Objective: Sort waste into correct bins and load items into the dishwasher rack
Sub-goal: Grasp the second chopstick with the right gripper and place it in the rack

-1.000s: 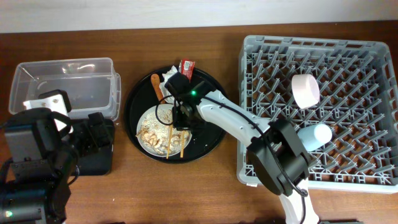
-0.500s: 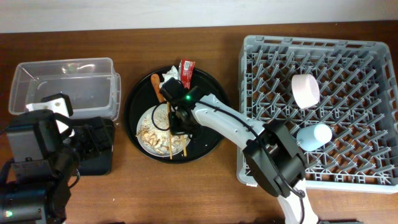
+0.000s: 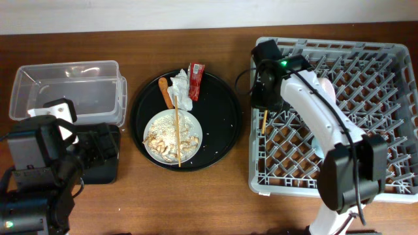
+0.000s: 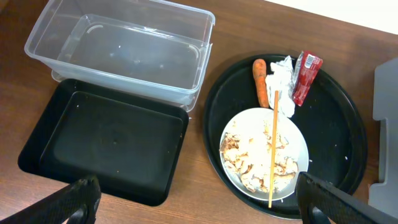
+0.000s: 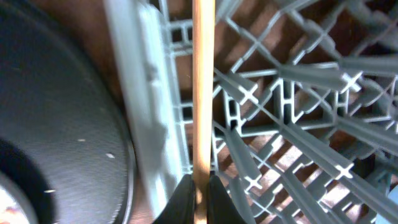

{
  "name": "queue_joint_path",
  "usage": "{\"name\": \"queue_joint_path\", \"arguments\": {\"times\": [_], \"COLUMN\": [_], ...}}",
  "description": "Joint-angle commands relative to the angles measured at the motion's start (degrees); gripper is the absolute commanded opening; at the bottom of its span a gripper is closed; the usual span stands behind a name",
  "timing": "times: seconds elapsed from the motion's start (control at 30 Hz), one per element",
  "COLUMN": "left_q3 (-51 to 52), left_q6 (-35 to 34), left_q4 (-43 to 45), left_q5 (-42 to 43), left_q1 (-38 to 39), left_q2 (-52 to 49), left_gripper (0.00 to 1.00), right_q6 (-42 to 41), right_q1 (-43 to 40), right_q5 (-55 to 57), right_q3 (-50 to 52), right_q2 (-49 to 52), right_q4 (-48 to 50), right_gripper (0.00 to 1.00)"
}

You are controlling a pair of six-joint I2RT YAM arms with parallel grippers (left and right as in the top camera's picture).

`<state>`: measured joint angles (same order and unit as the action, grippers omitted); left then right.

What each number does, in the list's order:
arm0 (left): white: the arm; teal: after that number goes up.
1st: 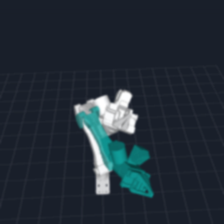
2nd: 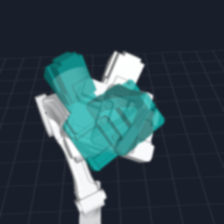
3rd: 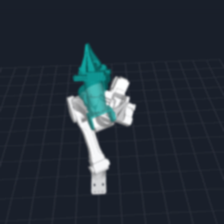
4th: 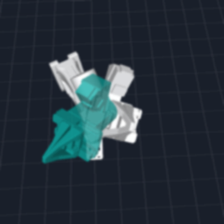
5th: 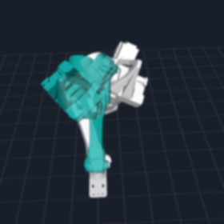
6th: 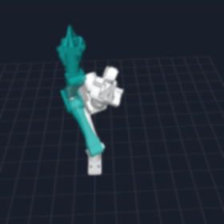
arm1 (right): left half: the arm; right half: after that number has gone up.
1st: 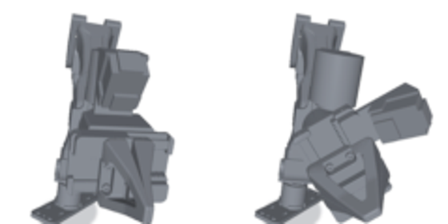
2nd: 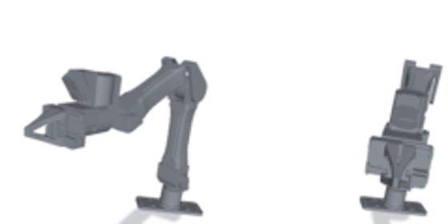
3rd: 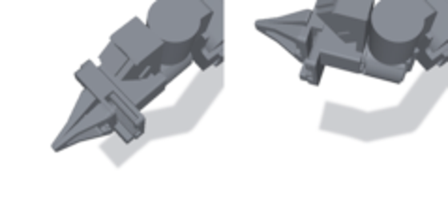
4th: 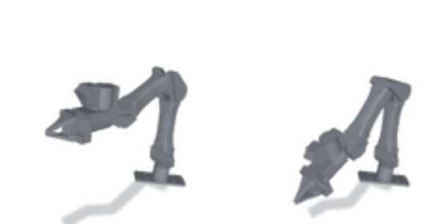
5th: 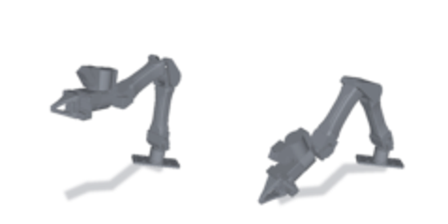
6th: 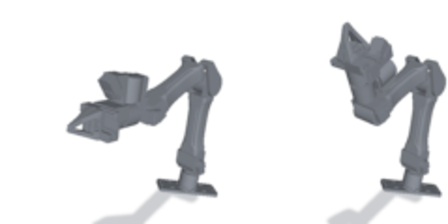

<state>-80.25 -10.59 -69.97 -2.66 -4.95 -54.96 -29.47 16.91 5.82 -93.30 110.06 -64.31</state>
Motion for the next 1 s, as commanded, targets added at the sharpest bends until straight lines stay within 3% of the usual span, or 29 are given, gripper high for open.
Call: {"name": "queue_joint_path", "arguments": {"times": [0.0,0.1,0.23,0.37,0.53,0.57,0.63,0.87,0.97], "left_q3": [-0.4,-0.4,-0.4,-0.4,-0.4,-0.4,-0.4,-0.4,-0.4], "left_q6": [-0.7,-0.7,-0.7,-0.7,-0.7,-0.7,-0.7,-0.7,-0.7], "left_q4": [-0.6,-0.9,-0.9,-0.9,-0.9,-0.9,-0.9,-0.9,-0.9], "left_q5": [-0.8,-0.8,-0.8,-0.8,-0.8,-0.8,-0.8,-0.8,-0.8], "left_q1": [-0.1,-0.1,-0.1,-0.1,-0.1,-0.1,-0.1,-0.1,-0.1], "left_q2": [0.2,0.2,0.2,0.2,0.2,0.2,0.2,0.2,0.2], "left_gripper": [0.99,0.99,0.99,0.99,0.99,0.99,0.99,0.99,0.99], "right_q6": [2.9,5.9,5.5,-1.1,-3.5,-3.4,-3.5,-4.1,-4.1], "right_q1": [1.2,7.8,22.0,29.0,30.6,30.6,30.7,30.7,30.7], "right_q5": [0.8,-2.9,-6.9,-7.2,-7.2,-7.7,-8.0,-8.2,-8.2], "right_q3": [-0.4,-0.6,-0.5,-0.5,-0.5,-0.5,-0.5,0.5,0.9], "right_q2": [-0.7,-1.6,0.1,6.4,13.8,14.0,14.0,14.1,14.1], "right_q4": [0.2,1.8,12.5,21.0,23.8,24.2,24.3,24.5,23.9], "right_gripper": [0.48,0.53,0.53,0.42,0.39,0.29,0.19,0.19,0.15]}}
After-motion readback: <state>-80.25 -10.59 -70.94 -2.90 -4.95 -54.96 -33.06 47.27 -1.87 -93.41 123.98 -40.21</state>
